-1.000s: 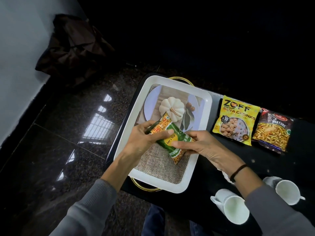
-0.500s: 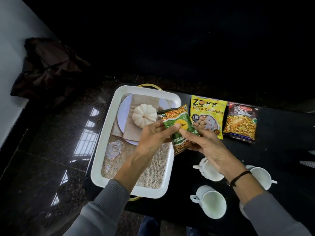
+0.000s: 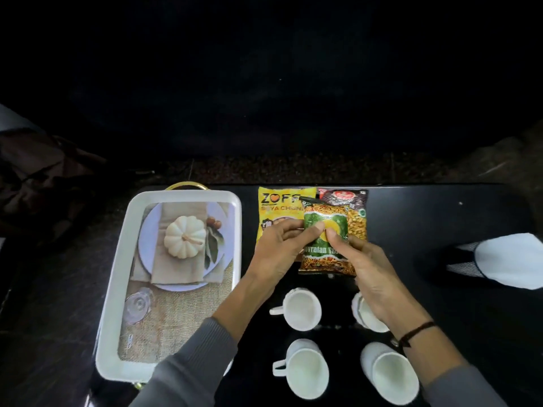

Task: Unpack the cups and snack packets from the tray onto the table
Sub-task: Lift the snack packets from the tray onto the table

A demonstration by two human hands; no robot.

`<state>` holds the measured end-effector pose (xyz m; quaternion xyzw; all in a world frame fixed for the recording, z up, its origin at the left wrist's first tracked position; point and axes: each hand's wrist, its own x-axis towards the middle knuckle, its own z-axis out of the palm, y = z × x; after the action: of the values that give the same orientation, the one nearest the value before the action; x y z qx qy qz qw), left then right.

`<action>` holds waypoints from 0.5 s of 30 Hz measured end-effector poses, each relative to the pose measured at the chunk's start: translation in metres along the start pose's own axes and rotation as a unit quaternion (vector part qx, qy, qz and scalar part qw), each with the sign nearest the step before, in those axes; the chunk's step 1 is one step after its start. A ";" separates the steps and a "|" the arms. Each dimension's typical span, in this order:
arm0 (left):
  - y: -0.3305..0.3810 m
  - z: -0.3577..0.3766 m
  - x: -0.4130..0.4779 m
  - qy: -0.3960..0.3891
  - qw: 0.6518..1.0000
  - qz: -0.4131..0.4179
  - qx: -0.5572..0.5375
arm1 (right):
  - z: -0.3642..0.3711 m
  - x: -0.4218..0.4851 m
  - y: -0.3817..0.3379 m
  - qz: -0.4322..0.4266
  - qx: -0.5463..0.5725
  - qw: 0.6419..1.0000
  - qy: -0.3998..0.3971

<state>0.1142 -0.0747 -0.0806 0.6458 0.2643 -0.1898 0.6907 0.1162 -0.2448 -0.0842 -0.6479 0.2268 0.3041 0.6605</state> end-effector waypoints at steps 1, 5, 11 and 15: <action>0.001 0.009 0.003 -0.001 1.000 0.001 0.000 | -0.008 0.000 -0.001 -0.012 -0.005 1.000 0.003; 0.001 0.051 0.021 -0.008 1.000 -0.002 0.018 | -0.046 0.006 -0.004 -0.048 0.005 0.999 0.019; -0.005 0.105 0.051 -0.012 0.998 -0.005 0.056 | -0.085 0.031 0.003 -0.086 -0.058 0.987 0.120; -0.004 0.130 0.063 -0.007 0.995 -0.001 0.099 | -0.102 0.047 0.002 -0.096 -0.181 0.962 0.180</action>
<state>0.1770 -0.1990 -0.1186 0.7095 0.2399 -0.2199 0.6251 0.1579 -0.3411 -0.1239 -0.8191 0.2202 0.1538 0.5069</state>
